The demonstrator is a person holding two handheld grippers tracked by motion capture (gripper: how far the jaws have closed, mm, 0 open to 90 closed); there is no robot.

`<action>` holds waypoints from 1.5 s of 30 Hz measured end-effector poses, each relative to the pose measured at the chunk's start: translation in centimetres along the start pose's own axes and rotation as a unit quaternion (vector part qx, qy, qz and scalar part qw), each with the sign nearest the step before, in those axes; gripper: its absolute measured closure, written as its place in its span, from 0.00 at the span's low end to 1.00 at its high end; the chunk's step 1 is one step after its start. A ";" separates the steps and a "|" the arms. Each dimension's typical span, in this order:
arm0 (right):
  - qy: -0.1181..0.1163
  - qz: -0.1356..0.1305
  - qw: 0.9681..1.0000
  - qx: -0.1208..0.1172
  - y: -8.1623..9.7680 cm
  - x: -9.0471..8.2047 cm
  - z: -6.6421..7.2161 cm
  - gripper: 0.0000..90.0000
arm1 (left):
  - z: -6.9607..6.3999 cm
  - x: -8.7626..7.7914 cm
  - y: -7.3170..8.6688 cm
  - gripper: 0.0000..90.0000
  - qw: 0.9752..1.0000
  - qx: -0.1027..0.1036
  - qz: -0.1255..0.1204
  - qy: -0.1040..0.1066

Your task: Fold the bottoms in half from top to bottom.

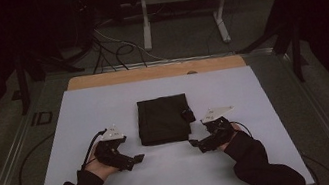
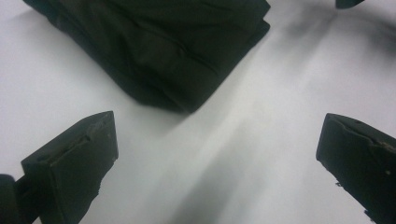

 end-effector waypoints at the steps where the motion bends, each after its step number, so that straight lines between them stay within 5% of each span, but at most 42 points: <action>1: 0.000 -0.001 1.000 0.002 0.2 -0.2 0.1 0.11 | -0.1 -0.1 0.1 0.00 1.000 0.001 0.002 -0.001; 29: 0.020 0.000 1.000 -0.009 5.3 -4.5 0.9 0.11 | -1.4 -4.2 4.5 0.00 0.999 -0.032 -0.019 -0.037; 45: 0.043 0.002 0.999 0.012 7.2 -6.0 -0.1 0.11 | -1.9 -4.5 5.9 0.00 0.999 -0.014 -0.007 -0.046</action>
Point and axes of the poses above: each handheld gripper's, and its own axes: x roughly forward along the jaws, y roughly out of its underside, z roughly to its left, the point moved 3 cm from there along x, roughly forward along the jaws, and after that the axes turned 10 degrees about x, right-handed, at the moved point
